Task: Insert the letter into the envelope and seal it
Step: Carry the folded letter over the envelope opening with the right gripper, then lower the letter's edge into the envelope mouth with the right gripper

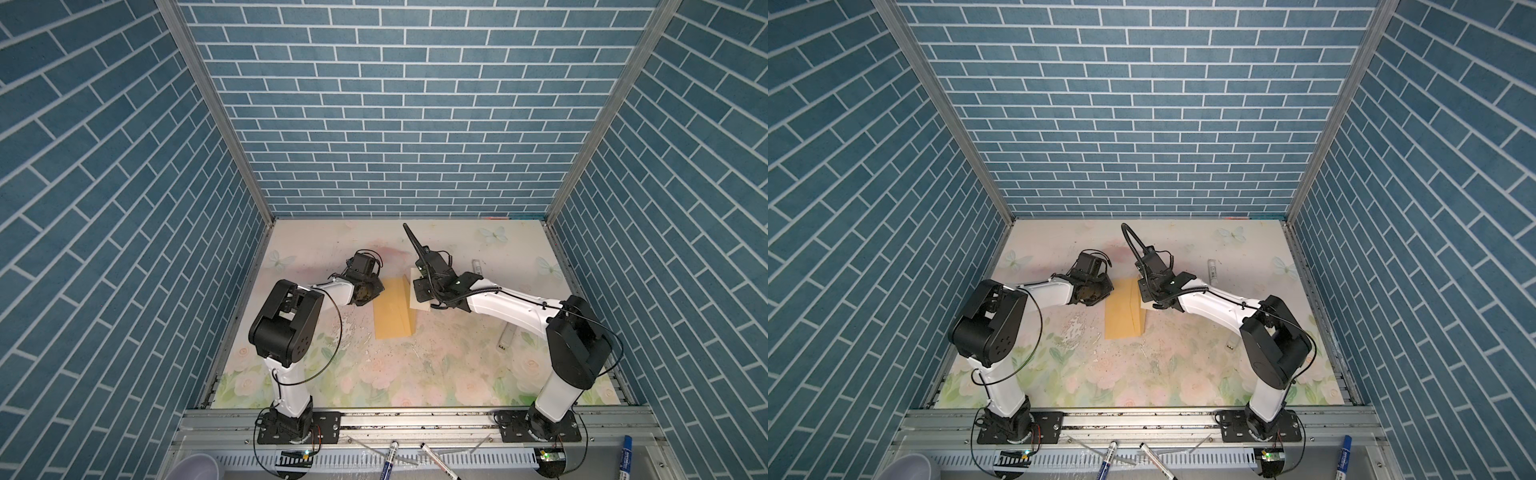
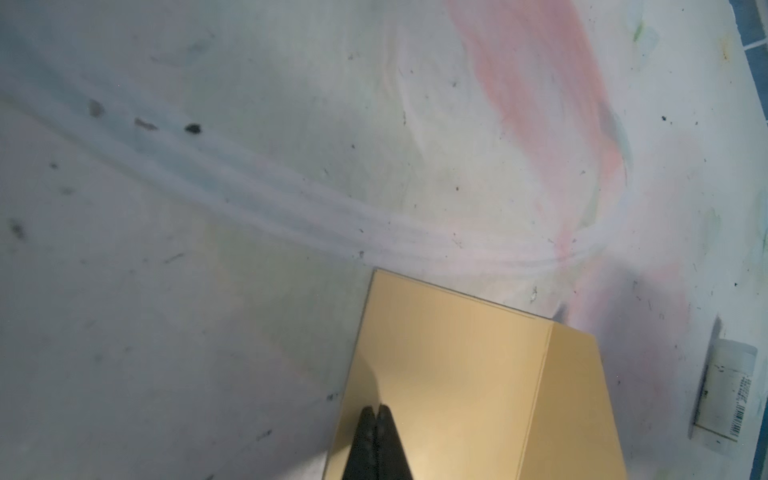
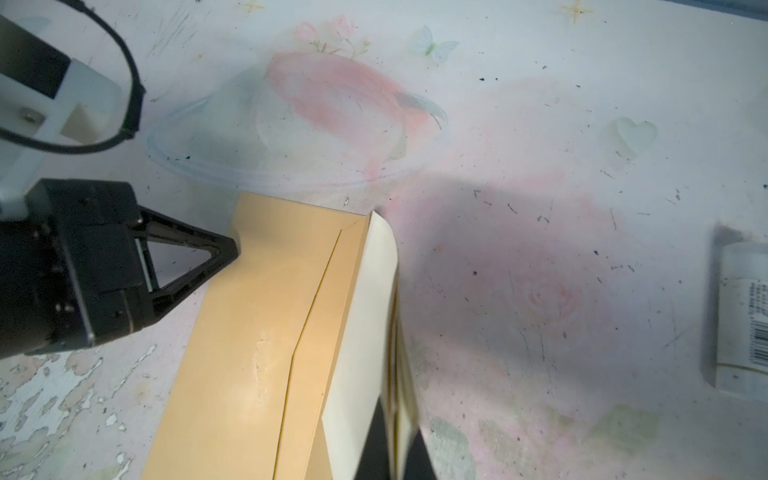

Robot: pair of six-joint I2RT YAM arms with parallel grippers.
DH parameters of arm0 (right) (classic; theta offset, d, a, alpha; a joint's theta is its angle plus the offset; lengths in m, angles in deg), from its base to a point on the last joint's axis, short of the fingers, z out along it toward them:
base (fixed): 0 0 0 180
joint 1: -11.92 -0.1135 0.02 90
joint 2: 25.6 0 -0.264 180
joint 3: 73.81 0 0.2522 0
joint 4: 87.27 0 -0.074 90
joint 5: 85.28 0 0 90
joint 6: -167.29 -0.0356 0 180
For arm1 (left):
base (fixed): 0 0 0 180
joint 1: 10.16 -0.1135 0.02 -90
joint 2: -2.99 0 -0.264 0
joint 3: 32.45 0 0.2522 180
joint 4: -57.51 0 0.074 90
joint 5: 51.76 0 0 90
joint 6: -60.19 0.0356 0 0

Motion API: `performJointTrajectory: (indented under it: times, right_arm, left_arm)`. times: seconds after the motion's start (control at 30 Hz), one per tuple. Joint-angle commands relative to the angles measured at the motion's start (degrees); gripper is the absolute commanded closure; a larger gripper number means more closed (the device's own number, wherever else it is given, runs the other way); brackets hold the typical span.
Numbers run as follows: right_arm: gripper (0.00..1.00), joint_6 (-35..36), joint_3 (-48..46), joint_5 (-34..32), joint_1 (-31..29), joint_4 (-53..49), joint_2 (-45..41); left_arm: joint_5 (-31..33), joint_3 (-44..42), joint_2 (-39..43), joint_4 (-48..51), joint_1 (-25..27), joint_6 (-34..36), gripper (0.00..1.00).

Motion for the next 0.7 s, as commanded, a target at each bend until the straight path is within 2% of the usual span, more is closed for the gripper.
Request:
performJointTrajectory:
  times: [0.0,0.27,0.67]
  right_arm:
    - [1.0,-4.6,-2.4,0.7,1.8,0.2,0.3]
    - [1.0,-8.1,-5.2,3.4,4.4,1.8,0.7]
    - [1.0,-11.1,-5.6,7.5,4.5,4.1,3.6]
  left_arm:
    - [0.9,-1.4,-3.6,4.1,0.5,0.4,1.0]
    - [0.7,-1.7,-3.5,3.8,0.6,0.3,1.0]
    - [0.6,-2.0,-3.6,3.6,0.8,0.1,1.0]
